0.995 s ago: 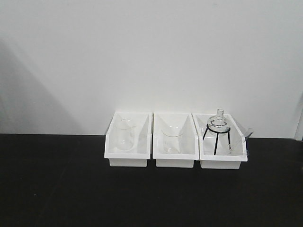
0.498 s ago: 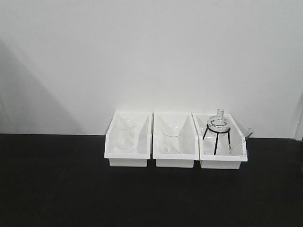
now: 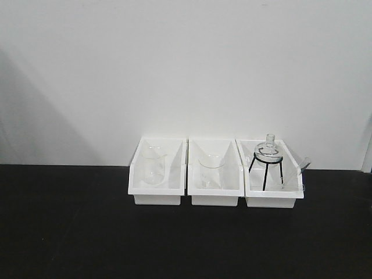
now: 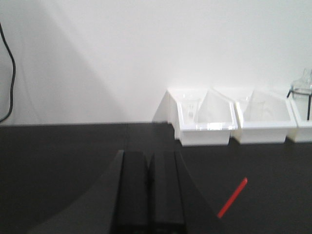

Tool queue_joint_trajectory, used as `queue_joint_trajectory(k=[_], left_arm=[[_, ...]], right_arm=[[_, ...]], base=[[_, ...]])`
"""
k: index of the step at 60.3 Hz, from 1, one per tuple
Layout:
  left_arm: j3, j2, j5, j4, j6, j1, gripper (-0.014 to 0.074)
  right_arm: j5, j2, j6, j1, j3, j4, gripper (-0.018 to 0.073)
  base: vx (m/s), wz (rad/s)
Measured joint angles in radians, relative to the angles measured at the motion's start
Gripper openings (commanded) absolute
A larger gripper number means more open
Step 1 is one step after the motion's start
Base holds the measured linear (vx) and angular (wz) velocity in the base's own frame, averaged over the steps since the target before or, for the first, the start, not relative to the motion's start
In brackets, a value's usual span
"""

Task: Sort red and green spoons into left cabinet

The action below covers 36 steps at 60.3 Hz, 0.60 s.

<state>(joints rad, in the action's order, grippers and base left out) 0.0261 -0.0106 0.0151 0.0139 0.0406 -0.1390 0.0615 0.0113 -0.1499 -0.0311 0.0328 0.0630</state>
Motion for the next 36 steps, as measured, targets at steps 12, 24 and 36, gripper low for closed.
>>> queue_joint_trajectory(k=[12, 24, 36], left_arm=[[0.0, 0.0, 0.14, 0.0, 0.011, 0.0, 0.0], [-0.142, 0.0, 0.009, 0.0, 0.094, 0.0, 0.0], [-0.451, 0.053, -0.287, 0.017, 0.053, 0.0, 0.0]], right_arm=[[-0.133, 0.0, 0.0, 0.0, 0.0, 0.002, -0.0005], [-0.127, 0.0, 0.0, 0.0, -0.075, 0.019, -0.0005], [0.137, -0.057, 0.009, 0.0, -0.364, 0.074, -0.0005]], base=[[0.0, 0.0], [0.0, 0.0], [0.0, 0.0]])
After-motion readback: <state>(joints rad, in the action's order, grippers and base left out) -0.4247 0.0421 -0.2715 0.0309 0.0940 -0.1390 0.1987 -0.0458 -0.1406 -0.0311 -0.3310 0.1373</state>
